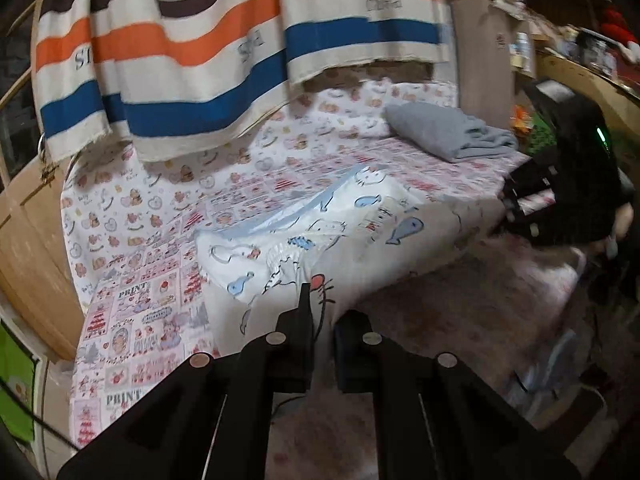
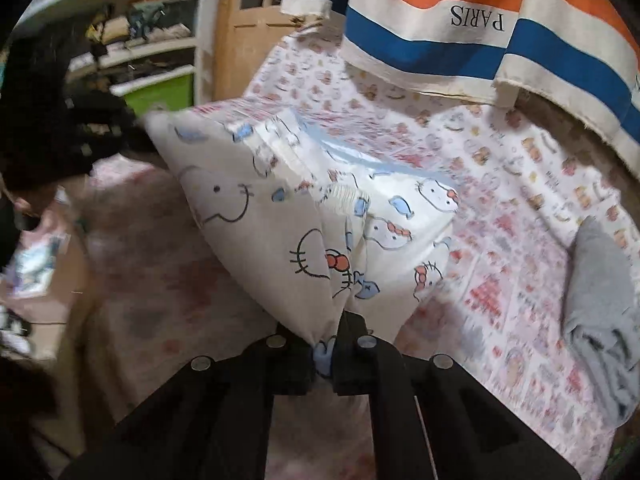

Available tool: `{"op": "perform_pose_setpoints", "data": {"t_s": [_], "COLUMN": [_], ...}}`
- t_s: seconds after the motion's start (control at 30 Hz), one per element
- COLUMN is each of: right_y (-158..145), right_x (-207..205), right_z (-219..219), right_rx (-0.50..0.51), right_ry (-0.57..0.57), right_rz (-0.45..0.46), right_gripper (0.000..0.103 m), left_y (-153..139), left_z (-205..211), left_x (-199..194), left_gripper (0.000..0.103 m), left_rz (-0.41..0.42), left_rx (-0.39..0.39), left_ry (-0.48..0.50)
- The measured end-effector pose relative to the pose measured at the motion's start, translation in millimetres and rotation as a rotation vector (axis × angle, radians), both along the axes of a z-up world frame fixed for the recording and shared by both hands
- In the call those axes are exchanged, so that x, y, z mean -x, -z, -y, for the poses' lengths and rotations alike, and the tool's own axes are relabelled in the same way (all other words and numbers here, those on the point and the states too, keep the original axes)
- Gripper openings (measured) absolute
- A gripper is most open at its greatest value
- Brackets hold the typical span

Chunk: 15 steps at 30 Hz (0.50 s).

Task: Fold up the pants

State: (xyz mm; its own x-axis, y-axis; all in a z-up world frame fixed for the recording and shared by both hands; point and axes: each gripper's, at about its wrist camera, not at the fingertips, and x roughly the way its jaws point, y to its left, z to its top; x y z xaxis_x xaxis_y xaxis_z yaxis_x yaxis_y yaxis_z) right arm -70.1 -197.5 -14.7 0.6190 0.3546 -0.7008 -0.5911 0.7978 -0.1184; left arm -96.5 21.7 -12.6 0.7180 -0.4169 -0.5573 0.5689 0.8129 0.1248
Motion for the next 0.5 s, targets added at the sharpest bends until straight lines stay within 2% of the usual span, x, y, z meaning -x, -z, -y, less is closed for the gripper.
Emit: {"op": "perform_pose_setpoints", "data": {"t_s": [0.03, 0.1, 0.2, 0.27, 0.37, 0.5], "right_y": [-5, -14, -18, -17, -19, -24], "right_x": [5, 13, 13, 5, -25, -77], "right_z": [3, 9, 4, 2, 5, 18], "right_rx": [-0.019, -0.066, -0.029, -0.02, -0.051, -0.16], "right_ry": [-0.008, -0.074, -0.125, -0.164, -0.18, -0.173], "right_rz": [-0.001, -0.058, -0.098, -0.149, -0.238, -0.346], "right_gripper": [0.006, 0.006, 0.006, 0.006, 0.006, 0.006], "left_y": [-2, -5, -9, -11, -15, -20], "left_z": [-1, -2, -1, -2, -7, -13], "left_x": [7, 17, 16, 2, -26, -69], "left_gripper": [0.007, 0.007, 0.008, 0.008, 0.008, 0.008], "left_rz": [-0.002, -0.016, -0.024, -0.061, -0.139, -0.245], "left_rx": [0.007, 0.007, -0.009, -0.012, 0.022, 0.079], "left_ry": [0.009, 0.018, 0.017, 0.008, 0.014, 0.017]}}
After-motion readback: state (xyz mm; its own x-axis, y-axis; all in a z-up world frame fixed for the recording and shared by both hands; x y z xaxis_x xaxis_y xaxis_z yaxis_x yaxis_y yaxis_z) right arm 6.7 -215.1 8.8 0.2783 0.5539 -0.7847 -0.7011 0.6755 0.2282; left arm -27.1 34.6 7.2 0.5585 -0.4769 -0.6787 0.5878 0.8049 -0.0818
